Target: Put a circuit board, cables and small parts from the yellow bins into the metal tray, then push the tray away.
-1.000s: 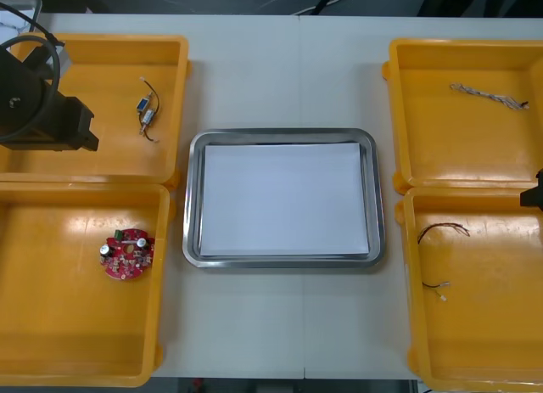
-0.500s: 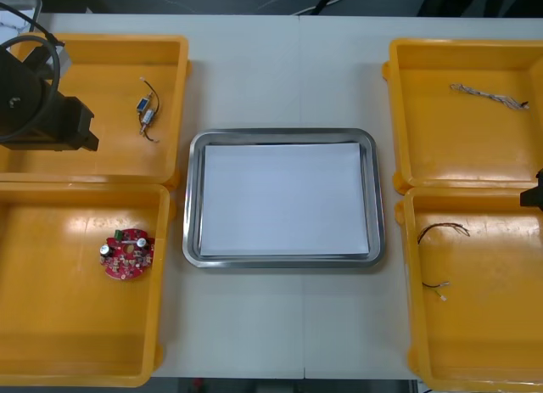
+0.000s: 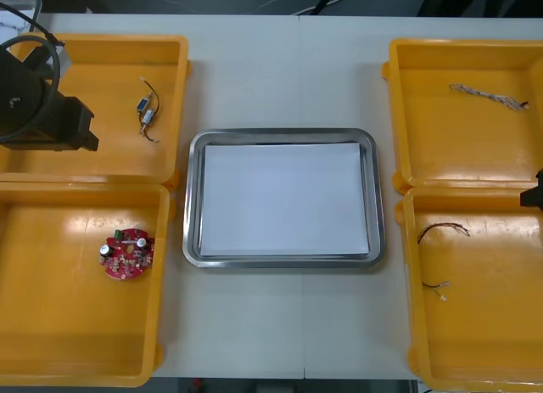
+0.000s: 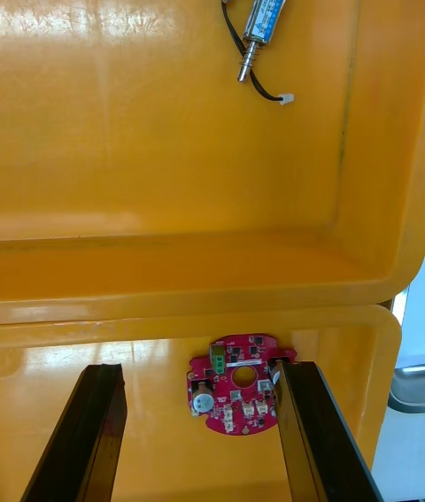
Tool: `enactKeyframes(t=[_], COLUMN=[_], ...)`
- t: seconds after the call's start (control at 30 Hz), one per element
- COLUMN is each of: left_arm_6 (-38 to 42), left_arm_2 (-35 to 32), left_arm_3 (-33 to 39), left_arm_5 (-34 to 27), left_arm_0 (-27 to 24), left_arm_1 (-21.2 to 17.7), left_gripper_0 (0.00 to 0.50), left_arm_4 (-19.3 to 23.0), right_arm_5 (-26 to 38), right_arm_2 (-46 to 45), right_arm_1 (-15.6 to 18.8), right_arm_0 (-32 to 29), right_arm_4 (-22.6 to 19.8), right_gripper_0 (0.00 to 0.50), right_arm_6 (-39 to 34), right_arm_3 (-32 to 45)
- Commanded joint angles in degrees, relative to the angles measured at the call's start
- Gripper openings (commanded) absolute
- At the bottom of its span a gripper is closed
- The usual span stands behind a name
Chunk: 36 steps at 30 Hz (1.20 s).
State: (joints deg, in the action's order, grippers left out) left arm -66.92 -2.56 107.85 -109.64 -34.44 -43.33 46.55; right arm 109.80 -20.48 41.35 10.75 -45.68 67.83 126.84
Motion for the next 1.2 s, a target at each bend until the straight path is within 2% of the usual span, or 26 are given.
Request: enactKeyframes(t=[0.03,0.3,0.33,0.73,0.8,0.9,1.2], left_arm_6=[3.20,3.20,-4.62,-4.18,-3.74,-3.13,-1.72], left_arm_2=[0.63,0.63,1.07,0.01,-1.13,-3.33,-5.53], left_arm_3=[1.75,1.75,1.49,2.81,3.25,4.65,14.50], left_arm_5=[-0.36,-0.36,-0.36,-0.36,-0.36,-0.36,-0.36], left_arm_0=[0.78,0.78,3.33,3.24,3.41,4.64,12.29], left_arm_1=[-2.46,-2.46,-0.61,-1.93,-2.02,-2.46,-3.60], left_gripper_0=[0.500,0.500,0.500,0.500,0.500,0.500,0.500], left_arm_4=[-0.49,-0.49,-0.40,1.88,3.64,5.40,3.64], right_arm_5=[0.20,0.20,0.20,0.20,0.20,0.20,0.20], right_arm_2=[-0.09,-0.09,-0.09,3.34,4.65,6.76,12.04], right_arm_1=[-0.39,-0.39,-0.39,0.40,0.40,0.66,0.84], right_arm_0=[-0.82,-0.82,-0.82,0.85,1.12,1.21,1.21], right_arm_4=[-0.47,-0.47,-0.47,-1.52,-1.96,-2.84,-3.45], right_gripper_0=[0.500,0.500,0.500,0.500,0.500,0.500,0.500], right_arm_6=[0.02,0.02,0.02,0.46,0.99,2.31,14.43], right_arm_3=[0.34,0.34,0.34,1.75,1.92,1.92,1.92])
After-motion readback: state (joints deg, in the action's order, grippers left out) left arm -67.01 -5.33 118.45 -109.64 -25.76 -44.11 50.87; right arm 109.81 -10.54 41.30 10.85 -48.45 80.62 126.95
